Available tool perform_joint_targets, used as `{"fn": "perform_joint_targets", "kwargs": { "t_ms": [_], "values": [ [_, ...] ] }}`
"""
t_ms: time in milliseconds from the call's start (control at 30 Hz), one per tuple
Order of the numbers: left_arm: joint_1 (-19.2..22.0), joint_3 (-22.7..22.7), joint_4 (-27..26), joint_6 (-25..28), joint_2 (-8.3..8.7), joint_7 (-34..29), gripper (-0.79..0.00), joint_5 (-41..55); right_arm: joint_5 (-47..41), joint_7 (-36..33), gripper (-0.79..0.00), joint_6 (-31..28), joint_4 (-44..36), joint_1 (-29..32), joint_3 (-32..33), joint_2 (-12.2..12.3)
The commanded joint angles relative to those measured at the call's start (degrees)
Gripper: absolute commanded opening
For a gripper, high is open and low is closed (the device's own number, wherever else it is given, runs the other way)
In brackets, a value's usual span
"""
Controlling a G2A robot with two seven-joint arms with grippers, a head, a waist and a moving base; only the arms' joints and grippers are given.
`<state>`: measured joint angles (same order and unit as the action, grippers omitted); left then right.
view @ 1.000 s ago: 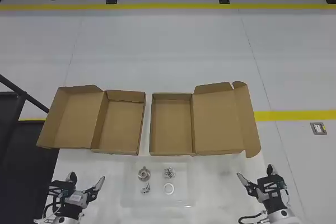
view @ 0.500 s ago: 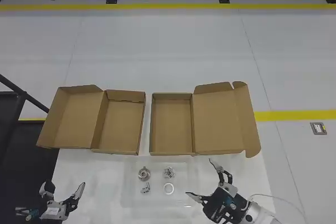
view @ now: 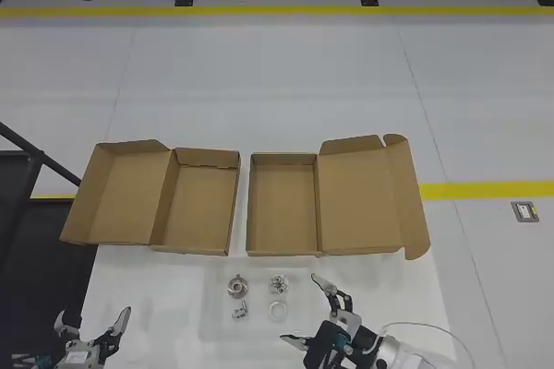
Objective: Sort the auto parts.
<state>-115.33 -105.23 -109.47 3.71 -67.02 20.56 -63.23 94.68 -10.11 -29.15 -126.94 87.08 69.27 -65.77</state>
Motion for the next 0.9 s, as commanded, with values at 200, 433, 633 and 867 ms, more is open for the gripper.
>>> {"fn": "perform_joint_targets", "kwargs": {
  "t_ms": [200,433,633,867],
  "values": [
    [1.97,0.66,0.30,-0.11,-0.26,-1.85,0.000,1.61,-4.33,-0.96,0.000,-5.41,3.90,-8.19,-9.22,-1.22],
    [2.43,-0.55,-0.13,-0.39,-0.53,-1.63,0.000,1.22,-13.73,-15.75,0.000,-2.30,13.96,-22.94,-20.89,-4.85],
    [2.21,-1.38,-0.32,-0.49,-0.68,-1.63,0.000,1.66,-14.37,-32.18,0.000,5.42,20.53,-29.64,-26.69,-7.39],
    [2.21,-1.38,-0.32,-0.49,-0.68,-1.63,0.000,1.66,-16.00,-41.20,0.000,10.48,27.04,-33.15,-28.51,-9.13]
  ]
}}
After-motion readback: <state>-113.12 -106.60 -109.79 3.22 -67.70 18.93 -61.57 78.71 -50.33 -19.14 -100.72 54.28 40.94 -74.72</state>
